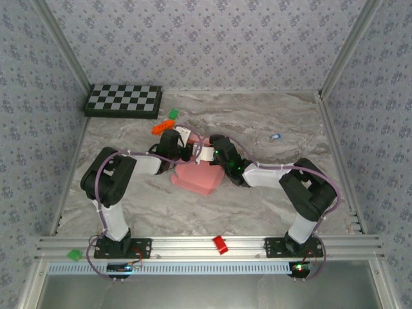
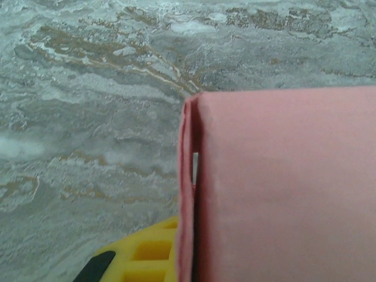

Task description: Fold the paper box

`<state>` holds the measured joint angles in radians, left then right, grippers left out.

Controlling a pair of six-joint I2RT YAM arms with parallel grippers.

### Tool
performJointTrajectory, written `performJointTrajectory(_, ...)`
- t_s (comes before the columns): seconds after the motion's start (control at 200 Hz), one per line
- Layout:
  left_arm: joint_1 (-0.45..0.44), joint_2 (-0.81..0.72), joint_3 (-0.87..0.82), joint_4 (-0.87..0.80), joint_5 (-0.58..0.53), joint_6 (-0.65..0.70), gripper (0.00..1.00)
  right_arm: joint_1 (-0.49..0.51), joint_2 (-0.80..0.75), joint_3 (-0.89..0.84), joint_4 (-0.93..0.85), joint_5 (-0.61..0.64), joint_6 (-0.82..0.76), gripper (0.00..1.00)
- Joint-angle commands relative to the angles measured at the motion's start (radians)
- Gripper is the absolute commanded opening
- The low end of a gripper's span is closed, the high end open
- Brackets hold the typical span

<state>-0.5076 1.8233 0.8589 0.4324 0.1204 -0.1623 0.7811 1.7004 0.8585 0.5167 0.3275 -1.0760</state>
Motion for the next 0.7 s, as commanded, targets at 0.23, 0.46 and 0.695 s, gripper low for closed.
performJointTrajectory(0.23,-0.008,-0.141,-0.001,-0.107,-0.075,-0.141,0.00,0.060,-0.249,0.151,-0.314,0.077,0.348,0.72)
performJointTrajectory(0.46,-0.004,-0.186,0.102,-0.367,-0.115,-0.335,0.00,0.058,-0.374,0.260,-0.575,0.119,0.697,0.74)
performJointTrajectory(0.695,-0.005,-0.168,0.224,-0.612,-0.036,-0.489,0.00,-0.029,-0.367,0.460,-0.906,0.065,1.006,0.77)
